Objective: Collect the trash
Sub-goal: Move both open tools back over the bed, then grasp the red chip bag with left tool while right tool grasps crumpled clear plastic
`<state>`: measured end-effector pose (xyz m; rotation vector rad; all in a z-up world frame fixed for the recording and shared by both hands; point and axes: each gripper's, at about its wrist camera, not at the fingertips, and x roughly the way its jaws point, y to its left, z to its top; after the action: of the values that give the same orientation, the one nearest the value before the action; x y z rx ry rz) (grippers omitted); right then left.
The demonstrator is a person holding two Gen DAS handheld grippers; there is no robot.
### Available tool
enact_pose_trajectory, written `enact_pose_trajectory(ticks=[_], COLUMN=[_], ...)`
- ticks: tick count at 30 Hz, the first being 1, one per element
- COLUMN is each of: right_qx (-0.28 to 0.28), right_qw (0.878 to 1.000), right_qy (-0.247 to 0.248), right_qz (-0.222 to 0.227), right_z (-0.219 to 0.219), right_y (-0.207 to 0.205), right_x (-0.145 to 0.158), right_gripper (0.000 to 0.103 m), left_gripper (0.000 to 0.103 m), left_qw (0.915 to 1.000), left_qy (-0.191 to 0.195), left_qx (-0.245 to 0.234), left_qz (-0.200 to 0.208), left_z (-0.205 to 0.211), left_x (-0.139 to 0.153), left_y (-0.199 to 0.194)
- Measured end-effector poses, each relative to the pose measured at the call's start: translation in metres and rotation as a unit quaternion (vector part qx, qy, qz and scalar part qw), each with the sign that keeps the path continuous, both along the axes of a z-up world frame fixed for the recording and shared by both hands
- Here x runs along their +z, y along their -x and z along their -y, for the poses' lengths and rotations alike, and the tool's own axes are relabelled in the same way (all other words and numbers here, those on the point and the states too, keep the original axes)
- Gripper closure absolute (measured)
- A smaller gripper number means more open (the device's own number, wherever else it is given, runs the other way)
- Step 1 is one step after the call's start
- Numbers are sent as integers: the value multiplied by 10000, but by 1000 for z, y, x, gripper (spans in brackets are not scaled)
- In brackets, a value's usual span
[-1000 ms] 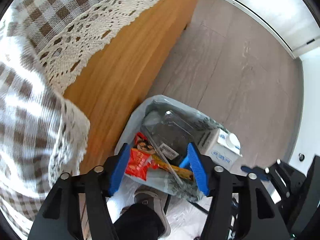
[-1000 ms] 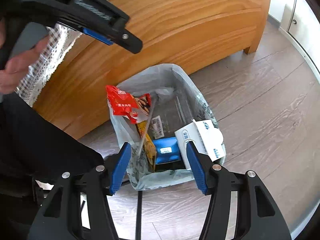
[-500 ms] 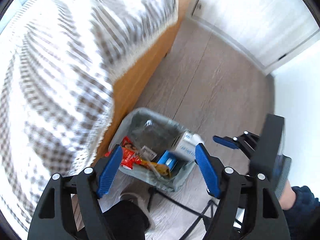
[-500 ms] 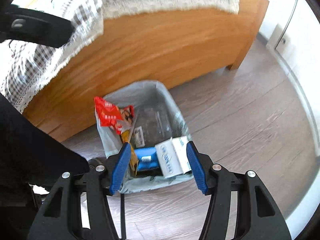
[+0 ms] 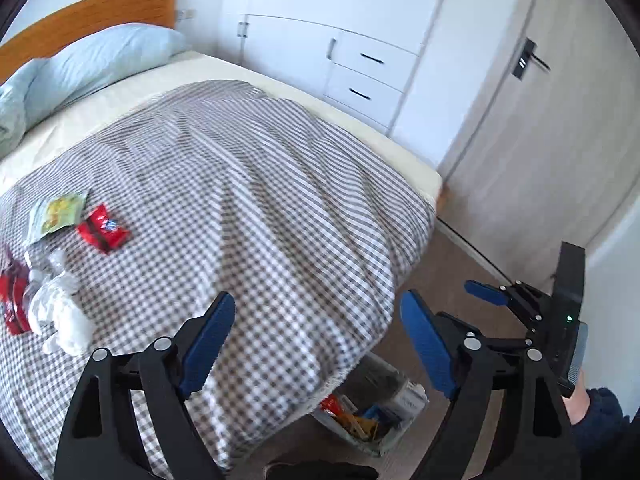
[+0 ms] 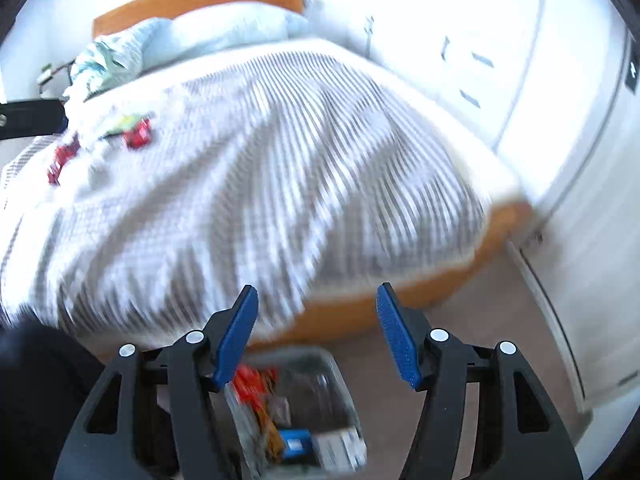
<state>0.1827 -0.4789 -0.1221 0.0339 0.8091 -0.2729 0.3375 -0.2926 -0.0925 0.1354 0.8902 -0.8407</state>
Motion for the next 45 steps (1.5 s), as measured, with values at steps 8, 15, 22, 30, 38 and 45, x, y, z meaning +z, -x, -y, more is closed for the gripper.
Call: enact_pose_trajectory(ticks=[8, 15, 22, 30, 38, 45], right_qx=[705, 1315, 1772, 1925, 2080, 2189], right_qw=[9966, 9901, 9829, 9780, 9724, 9660], right_qy=[213, 24, -322, -796, -853, -984], right_qz=[360, 496, 376, 85, -618, -966], right_z=[-67, -135, -191, -247, -285, -293], right_y=[-72, -136, -188, -249, -270, -277], right_x=[34, 44, 28, 1, -53, -77], right_gripper=[43, 43, 43, 43, 43, 54], left_gripper=[19, 19, 28, 33, 101, 103], left_qw=[9892, 9612, 9341, 9319, 9425, 9397], left_qy=[221, 479, 916, 1179, 1553, 2134], left_qx=[1440, 2710, 3362, 3108, 2547, 2527], left_qz=[-160, 168, -780, -1453, -1509, -869], left_z=[-121, -227, -329, -333, -336, -362], left_x=[-8, -21, -79, -127, -121, -61], left_y=[-94, -179, -252, -269, -268, -242])
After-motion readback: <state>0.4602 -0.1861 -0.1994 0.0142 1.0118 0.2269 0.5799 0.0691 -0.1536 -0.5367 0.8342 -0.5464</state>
